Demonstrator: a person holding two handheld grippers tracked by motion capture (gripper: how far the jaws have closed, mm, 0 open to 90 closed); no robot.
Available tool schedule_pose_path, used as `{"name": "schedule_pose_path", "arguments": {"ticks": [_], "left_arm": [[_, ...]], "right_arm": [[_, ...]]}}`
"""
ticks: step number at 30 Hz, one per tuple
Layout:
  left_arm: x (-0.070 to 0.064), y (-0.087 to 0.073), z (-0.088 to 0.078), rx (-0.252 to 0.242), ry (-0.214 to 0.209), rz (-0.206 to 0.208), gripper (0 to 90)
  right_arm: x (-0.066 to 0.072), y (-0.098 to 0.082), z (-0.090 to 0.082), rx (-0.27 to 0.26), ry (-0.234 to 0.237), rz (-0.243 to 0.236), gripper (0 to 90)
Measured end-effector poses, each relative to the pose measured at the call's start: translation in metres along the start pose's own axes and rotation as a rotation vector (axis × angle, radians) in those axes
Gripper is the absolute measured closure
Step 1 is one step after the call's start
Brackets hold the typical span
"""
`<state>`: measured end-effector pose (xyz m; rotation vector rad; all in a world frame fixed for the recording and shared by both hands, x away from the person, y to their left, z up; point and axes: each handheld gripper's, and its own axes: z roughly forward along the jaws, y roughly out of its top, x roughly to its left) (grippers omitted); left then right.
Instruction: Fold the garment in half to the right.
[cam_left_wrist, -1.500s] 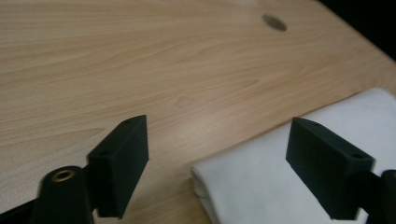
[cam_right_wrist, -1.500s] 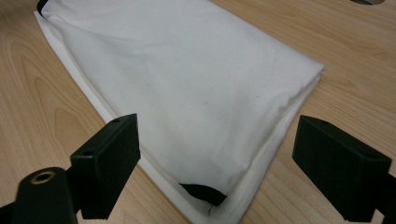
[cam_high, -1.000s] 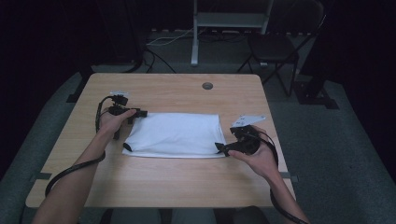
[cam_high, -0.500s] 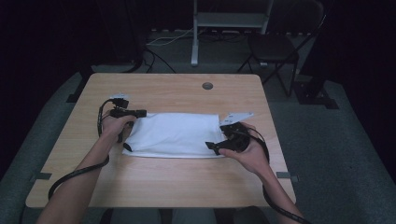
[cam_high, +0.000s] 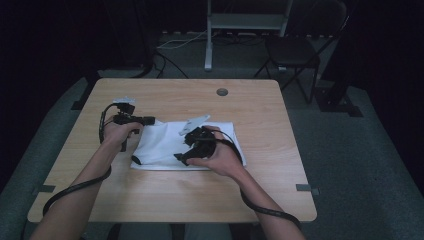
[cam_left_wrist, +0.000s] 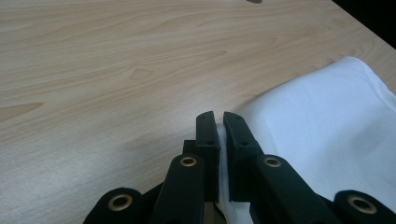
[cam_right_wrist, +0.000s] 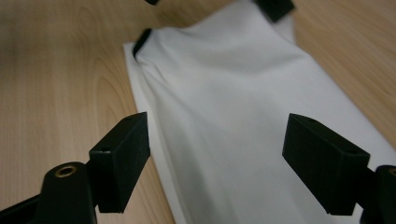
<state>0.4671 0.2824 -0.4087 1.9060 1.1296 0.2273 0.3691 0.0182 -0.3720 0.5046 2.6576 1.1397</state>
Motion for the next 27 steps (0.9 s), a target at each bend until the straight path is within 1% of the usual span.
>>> {"name": "schedule_pose_path", "arguments": {"ticks": [2, 4, 8, 10, 12, 14, 15, 17, 19, 20, 23, 26, 27], "left_arm": [[0.000, -0.001, 0.000, 0.014, 0.000, 0.002, 85.6], [0.001, -0.003, -0.001, 0.021, 0.002, 0.000, 85.7], [0.002, -0.006, -0.002, 0.023, -0.003, -0.007, 85.6], [0.002, -0.008, -0.002, 0.026, -0.004, -0.012, 85.6], [0.002, -0.009, -0.002, 0.028, -0.004, -0.015, 85.6], [0.002, -0.009, -0.002, 0.028, -0.008, -0.018, 85.6], [0.002, -0.009, -0.002, 0.034, -0.008, -0.017, 85.5], [0.003, -0.010, -0.001, 0.030, -0.009, -0.021, 85.5], [0.004, -0.010, -0.001, 0.031, -0.010, -0.017, 85.5], [0.003, -0.009, -0.001, 0.032, -0.011, -0.015, 85.5], [0.002, -0.009, -0.001, 0.033, -0.011, -0.012, 85.5], [0.002, -0.009, -0.001, 0.037, -0.008, -0.012, 85.5], [0.002, -0.009, 0.000, 0.037, -0.008, -0.014, 85.5]], "right_arm": [[0.008, 0.010, 0.013, 0.010, 0.014, -0.033, 23.8], [0.015, 0.018, 0.025, 0.015, 0.031, -0.056, 24.4], [0.029, 0.029, 0.045, 0.036, 0.048, -0.100, 25.7], [0.035, 0.033, 0.053, 0.036, 0.052, -0.125, 27.7], [0.040, 0.037, 0.062, 0.045, 0.064, -0.131, 28.9], [0.044, 0.040, 0.070, 0.047, 0.072, -0.131, 32.2], [0.047, 0.040, 0.076, 0.046, 0.078, -0.145, 33.9], [0.052, 0.041, 0.083, 0.050, 0.088, -0.156, 37.1], [0.055, 0.040, 0.091, 0.061, 0.086, -0.173, 38.7], [0.056, 0.040, 0.093, 0.065, 0.082, -0.177, 39.5], [0.056, 0.040, 0.101, 0.064, 0.086, -0.165, 42.8], [0.055, 0.039, 0.106, 0.078, 0.088, -0.176, 46.0], [0.056, 0.039, 0.108, 0.079, 0.090, -0.172, 47.0]]}}
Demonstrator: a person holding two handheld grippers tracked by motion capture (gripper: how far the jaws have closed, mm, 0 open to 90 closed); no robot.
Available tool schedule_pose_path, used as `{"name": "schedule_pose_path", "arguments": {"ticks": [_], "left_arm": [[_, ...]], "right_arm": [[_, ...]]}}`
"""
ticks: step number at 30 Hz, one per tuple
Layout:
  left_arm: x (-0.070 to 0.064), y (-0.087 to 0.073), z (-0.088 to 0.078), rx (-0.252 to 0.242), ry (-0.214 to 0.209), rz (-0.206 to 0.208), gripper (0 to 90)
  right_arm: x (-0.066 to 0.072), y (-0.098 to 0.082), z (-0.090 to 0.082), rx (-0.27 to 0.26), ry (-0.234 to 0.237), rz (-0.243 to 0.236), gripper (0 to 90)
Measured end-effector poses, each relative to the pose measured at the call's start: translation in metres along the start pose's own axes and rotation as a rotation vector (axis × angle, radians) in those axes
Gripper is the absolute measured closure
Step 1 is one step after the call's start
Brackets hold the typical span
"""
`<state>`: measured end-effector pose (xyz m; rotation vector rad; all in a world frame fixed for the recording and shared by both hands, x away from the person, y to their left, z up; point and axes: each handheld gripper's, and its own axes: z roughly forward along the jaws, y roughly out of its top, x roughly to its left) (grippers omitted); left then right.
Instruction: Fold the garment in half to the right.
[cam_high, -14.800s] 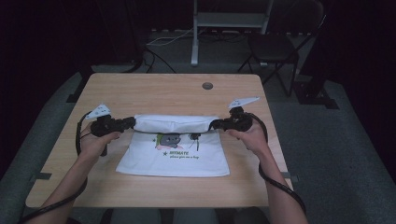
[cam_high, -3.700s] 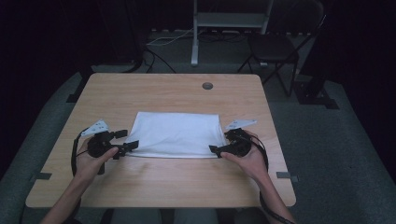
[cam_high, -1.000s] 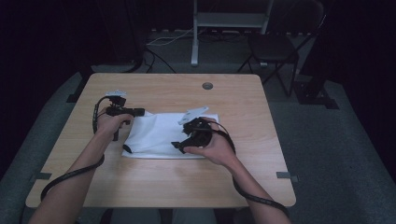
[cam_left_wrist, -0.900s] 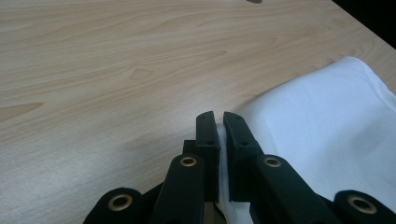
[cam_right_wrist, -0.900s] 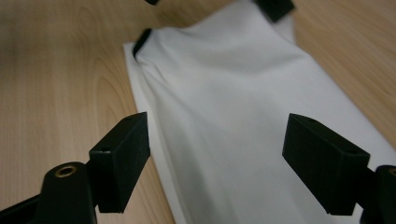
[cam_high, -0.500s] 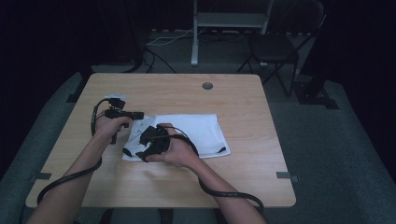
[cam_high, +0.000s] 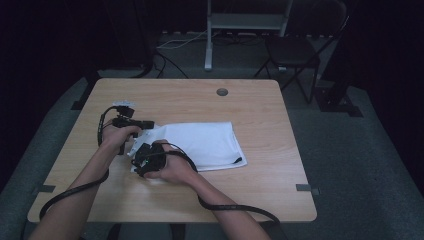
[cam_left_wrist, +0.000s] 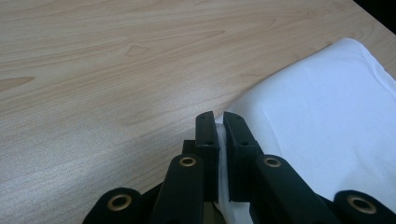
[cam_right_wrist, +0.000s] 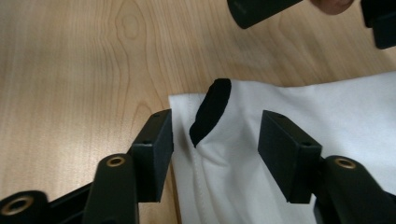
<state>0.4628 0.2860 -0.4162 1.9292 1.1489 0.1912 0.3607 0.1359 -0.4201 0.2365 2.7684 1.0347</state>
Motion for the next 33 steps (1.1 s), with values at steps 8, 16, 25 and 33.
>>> {"name": "schedule_pose_path", "arguments": {"ticks": [8, 16, 25, 33], "left_arm": [[-0.001, -0.001, 0.003, 0.008, -0.013, 0.007, 85.5], [-0.004, 0.003, 0.003, 0.007, -0.008, 0.009, 85.6], [-0.006, 0.014, -0.003, -0.011, -0.015, 0.016, 85.7], [-0.009, 0.020, -0.006, -0.017, -0.017, 0.018, 85.7]], "right_arm": [[0.002, -0.001, 0.006, 0.004, -0.018, -0.027, 64.6], [0.009, 0.000, 0.005, 0.015, -0.061, -0.022, 81.8], [0.008, 0.007, -0.004, -0.065, -0.056, 0.062, 82.8], [0.006, 0.015, -0.011, -0.115, -0.063, 0.088, 82.8]]}}
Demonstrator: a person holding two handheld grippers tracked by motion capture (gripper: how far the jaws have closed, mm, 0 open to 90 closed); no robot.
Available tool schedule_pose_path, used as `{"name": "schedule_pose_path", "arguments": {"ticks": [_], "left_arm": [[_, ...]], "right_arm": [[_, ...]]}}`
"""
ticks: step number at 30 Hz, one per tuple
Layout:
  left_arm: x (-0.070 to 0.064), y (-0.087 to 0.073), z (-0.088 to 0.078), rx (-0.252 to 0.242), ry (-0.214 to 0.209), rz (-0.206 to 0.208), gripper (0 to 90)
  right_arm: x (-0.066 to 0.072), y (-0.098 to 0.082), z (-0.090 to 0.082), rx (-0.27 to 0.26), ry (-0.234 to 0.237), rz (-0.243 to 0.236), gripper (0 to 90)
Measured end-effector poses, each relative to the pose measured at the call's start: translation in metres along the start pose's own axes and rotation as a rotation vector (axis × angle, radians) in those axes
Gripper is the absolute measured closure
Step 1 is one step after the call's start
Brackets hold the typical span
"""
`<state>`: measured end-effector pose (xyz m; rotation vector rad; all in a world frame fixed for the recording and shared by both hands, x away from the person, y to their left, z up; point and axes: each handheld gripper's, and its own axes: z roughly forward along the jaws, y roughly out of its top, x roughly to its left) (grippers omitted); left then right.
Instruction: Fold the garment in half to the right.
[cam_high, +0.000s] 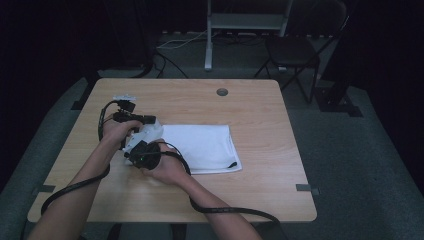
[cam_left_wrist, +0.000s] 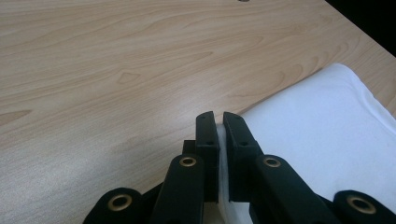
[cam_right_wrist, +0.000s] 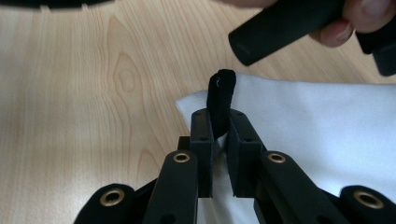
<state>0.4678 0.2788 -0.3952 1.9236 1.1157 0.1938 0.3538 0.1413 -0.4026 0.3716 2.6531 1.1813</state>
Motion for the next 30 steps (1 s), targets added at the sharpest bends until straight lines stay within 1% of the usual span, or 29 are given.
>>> {"name": "schedule_pose_path", "arguments": {"ticks": [8, 10, 14, 20, 28, 30], "left_arm": [[-0.002, 0.002, 0.000, -0.005, 0.002, -0.002, 85.7], [-0.002, 0.004, 0.000, -0.006, 0.004, 0.003, 85.7], [-0.004, 0.007, 0.000, -0.005, 0.005, 0.009, 85.7], [-0.006, 0.010, -0.002, -0.004, 0.011, 0.019, 85.7], [-0.007, 0.011, -0.004, -0.005, 0.019, 0.017, 85.7], [-0.006, 0.012, -0.004, -0.004, 0.018, 0.023, 85.7]], "right_arm": [[-0.001, 0.001, -0.002, -0.007, -0.005, 0.002, 82.8], [-0.001, 0.002, -0.003, -0.012, -0.006, 0.009, 82.8], [-0.002, 0.003, -0.005, -0.017, -0.010, 0.005, 82.8], [-0.003, 0.004, -0.006, -0.030, -0.010, 0.013, 82.8], [-0.002, 0.005, -0.008, -0.039, -0.014, 0.012, 82.8], [-0.002, 0.006, -0.008, -0.042, -0.014, 0.014, 82.8]]}}
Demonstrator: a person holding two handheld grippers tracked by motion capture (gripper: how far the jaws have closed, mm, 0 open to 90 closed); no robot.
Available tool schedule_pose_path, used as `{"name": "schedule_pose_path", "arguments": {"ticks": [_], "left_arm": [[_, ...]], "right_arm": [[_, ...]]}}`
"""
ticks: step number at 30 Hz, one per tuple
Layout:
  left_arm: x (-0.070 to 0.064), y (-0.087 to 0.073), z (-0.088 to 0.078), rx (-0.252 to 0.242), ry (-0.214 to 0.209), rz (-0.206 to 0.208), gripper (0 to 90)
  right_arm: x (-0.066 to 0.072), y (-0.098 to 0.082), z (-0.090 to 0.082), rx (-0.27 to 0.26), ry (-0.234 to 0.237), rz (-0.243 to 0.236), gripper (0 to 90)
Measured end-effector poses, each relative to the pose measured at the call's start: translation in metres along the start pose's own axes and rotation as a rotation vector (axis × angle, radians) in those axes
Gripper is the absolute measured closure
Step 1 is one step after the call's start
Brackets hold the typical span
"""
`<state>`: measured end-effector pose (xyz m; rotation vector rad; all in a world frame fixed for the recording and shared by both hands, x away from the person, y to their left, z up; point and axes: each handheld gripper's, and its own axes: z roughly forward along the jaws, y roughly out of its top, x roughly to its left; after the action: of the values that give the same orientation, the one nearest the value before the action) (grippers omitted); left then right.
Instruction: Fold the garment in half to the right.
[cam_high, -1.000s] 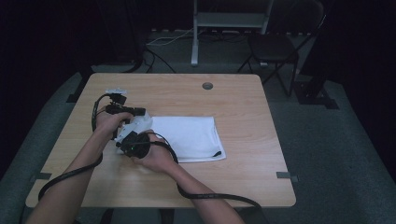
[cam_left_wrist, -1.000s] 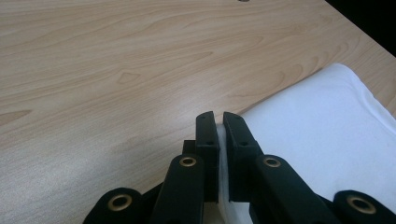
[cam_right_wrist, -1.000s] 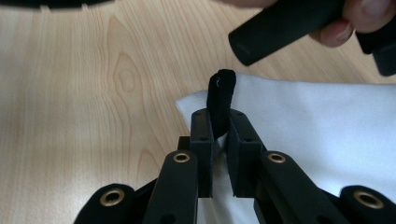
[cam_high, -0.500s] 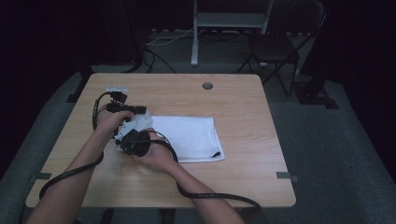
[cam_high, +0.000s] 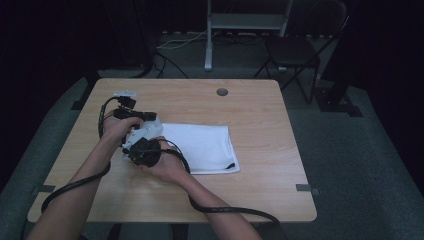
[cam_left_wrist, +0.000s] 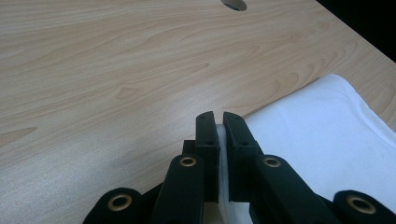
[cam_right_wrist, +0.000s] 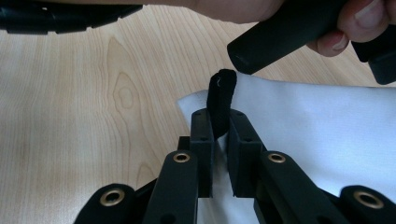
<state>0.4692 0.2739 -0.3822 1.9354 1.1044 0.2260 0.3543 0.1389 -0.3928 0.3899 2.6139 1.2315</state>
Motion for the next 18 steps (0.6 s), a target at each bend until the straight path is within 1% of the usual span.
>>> {"name": "schedule_pose_path", "arguments": {"ticks": [3, 8, 14, 18], "left_arm": [[-0.001, 0.002, -0.001, -0.003, 0.001, 0.001, 85.7], [-0.001, 0.005, -0.005, -0.007, 0.015, 0.003, 85.7], [-0.001, 0.008, -0.009, -0.008, 0.018, 0.008, 85.7], [-0.002, 0.013, -0.012, -0.007, 0.021, 0.013, 85.7]], "right_arm": [[0.000, 0.002, -0.001, -0.008, -0.002, 0.006, 82.9], [-0.001, 0.004, -0.004, -0.025, -0.001, 0.016, 82.9], [-0.002, 0.007, -0.008, -0.041, 0.002, 0.023, 82.9], [-0.003, 0.009, -0.011, -0.055, 0.001, 0.034, 82.9]]}}
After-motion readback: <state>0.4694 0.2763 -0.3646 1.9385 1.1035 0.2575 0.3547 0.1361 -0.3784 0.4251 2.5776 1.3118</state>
